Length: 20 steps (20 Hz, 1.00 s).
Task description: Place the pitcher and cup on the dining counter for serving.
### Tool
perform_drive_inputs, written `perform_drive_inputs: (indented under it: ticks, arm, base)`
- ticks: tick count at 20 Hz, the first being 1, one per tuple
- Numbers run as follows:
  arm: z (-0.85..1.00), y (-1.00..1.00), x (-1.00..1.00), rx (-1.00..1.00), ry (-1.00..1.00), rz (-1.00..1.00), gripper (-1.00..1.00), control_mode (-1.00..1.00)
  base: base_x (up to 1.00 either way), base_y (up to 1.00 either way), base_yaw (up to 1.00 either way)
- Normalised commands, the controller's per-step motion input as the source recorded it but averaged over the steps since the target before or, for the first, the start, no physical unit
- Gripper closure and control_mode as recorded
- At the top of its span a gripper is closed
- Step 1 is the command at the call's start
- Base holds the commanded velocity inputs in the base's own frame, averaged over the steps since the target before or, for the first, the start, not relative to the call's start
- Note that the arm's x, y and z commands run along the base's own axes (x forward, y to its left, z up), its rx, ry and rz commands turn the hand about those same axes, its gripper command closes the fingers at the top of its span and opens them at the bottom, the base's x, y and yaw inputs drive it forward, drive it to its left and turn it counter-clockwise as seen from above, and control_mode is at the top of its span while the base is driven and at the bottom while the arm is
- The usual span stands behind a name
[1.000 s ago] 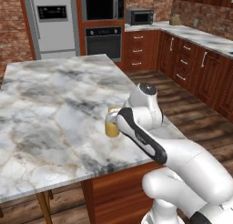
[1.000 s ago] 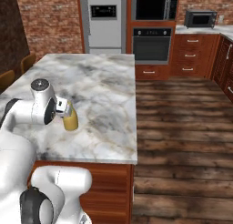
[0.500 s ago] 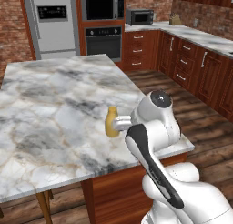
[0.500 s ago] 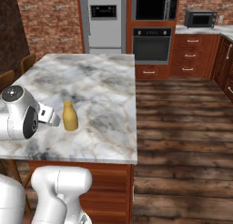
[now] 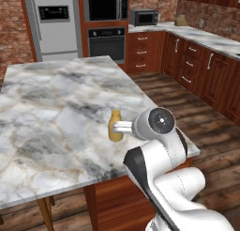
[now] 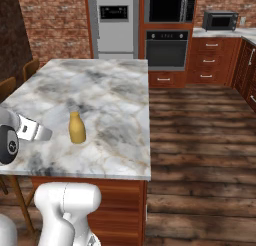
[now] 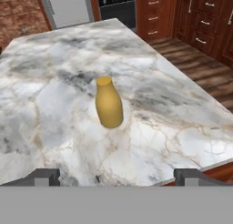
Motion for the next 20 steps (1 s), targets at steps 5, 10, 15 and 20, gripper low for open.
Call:
perform_drive_inputs:
  ticks: [5, 10, 15, 20]
  arm:
    - [0.0, 0.0, 0.0, 0.0, 0.0, 0.0, -1.0, 1.0]
    - [0.0, 0.0, 0.0, 0.0, 0.0, 0.0, -1.0, 1.0]
    - [0.0, 0.0, 0.0, 0.0, 0.0, 0.0, -1.0, 1.0]
    - [0.0, 0.0, 0.0, 0.0, 0.0, 0.0, -1.0, 1.0]
  base:
    - [-0.14, -0.02, -0.02]
    - [-0.47, -0.37, -0.36]
    - [-0.21, -0.47, -0.63]
    - [-0.01, -0.29, -0.79]
